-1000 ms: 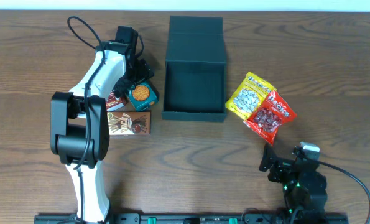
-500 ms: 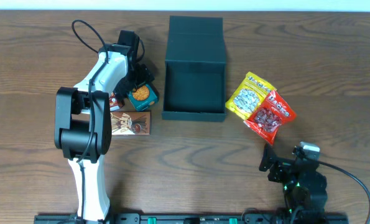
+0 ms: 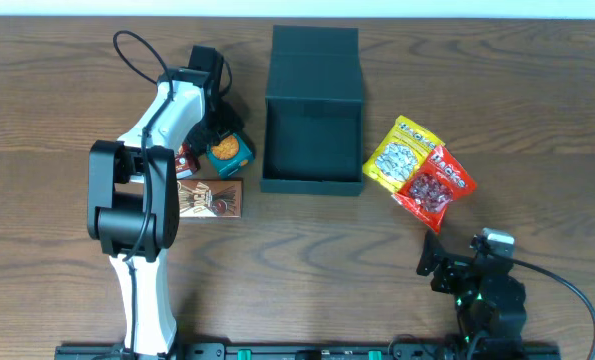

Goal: Pack container
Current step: 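Close the left gripper on the teal box and lift it, then carry the teal box into the green box and lower it upright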

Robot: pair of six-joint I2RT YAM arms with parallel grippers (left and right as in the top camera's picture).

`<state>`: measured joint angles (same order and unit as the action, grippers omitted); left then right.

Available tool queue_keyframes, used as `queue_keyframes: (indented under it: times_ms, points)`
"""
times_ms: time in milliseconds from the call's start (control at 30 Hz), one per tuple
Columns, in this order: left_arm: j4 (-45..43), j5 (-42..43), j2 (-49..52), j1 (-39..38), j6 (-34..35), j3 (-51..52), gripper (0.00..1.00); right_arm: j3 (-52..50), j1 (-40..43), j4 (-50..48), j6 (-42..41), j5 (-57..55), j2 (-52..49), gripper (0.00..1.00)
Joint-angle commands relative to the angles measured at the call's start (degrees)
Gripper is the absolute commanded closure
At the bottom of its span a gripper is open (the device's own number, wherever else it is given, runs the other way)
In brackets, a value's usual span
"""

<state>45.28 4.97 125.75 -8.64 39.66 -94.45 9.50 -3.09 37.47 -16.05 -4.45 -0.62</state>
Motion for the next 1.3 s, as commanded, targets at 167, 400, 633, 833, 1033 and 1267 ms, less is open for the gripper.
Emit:
queue_keyframes:
  times_ms: [167,400,633,833,1033,1267]
  points:
    - [4.68,0.85,0.57,-0.55,-5.29,-13.9,0.28,-0.52,0.39,0.02,0.7,-0.02,0.31,0.01]
    - [8.7,1.64,0.57,-4.59,-11.45,-24.0,0.27,-0.52,0.39,0.0,0.7,-0.02,0.31,0.01]
    - [6.47,7.48,0.59,-10.1,-13.75,-26.69,0.3,-0.52,0.39,0.0,0.7,-0.02,0.31,0.01]
    - [4.07,7.5,0.59,-14.08,-16.39,-26.69,0.31,-0.52,0.39,0.0,0.7,-0.02,0.31,0.01]
    - [4.0,8.09,2.25,-17.9,-20.87,-26.69,0.3,-0.52,0.39,0.0,0.7,-0.02,0.31,0.01]
    - [6.1,11.5,5.01,-21.79,-24.41,-26.69,0.27,-0.52,0.39,0.0,0.7,-0.02,0.31,0.01]
